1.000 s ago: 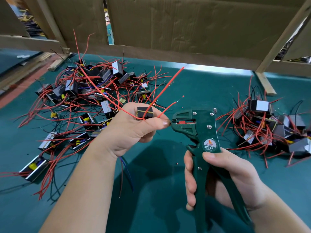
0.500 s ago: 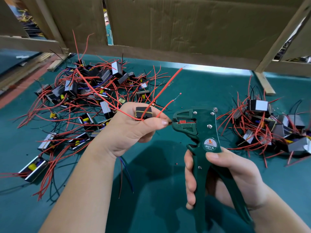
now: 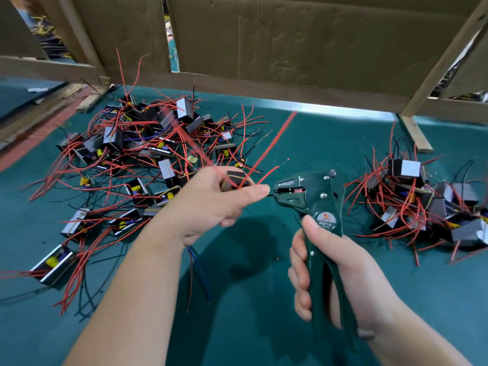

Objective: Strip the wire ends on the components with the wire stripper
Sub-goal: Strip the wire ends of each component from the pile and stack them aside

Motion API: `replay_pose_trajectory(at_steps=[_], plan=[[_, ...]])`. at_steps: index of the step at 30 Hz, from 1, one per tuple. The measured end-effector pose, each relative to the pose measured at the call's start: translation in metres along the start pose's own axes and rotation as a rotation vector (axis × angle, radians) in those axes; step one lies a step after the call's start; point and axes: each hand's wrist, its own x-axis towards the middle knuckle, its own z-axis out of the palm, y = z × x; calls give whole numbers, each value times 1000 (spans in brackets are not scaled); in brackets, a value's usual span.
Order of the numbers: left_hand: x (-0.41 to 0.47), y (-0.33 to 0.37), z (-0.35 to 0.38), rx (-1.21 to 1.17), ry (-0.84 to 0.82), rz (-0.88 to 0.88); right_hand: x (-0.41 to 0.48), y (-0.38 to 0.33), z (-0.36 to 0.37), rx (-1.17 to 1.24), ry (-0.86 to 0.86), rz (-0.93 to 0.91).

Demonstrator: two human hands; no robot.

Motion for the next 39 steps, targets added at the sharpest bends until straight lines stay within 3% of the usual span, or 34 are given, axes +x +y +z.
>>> replay_pose_trajectory(at_steps=[4, 8, 16, 21, 28, 33, 39], plan=[[7, -8, 16, -23, 39, -147, 10, -1, -1, 143, 35, -217], [7, -7, 19, -135, 27, -183, 9, -7, -12, 194, 83, -352], [4, -5, 29, -149, -54, -206, 7, -7, -13, 220, -109, -312], [5, -5, 32, -198, -7, -207, 4, -8, -10, 243, -38, -460], [4, -8, 39, -66, -84, -200, 5, -12, -9, 183, -99, -252], [2, -7, 39, -3, -105, -191, 6, -14, -16, 225, -56, -280], [3, 0, 18, -67, 6, -244, 1, -32, -31, 213, 125, -487]])
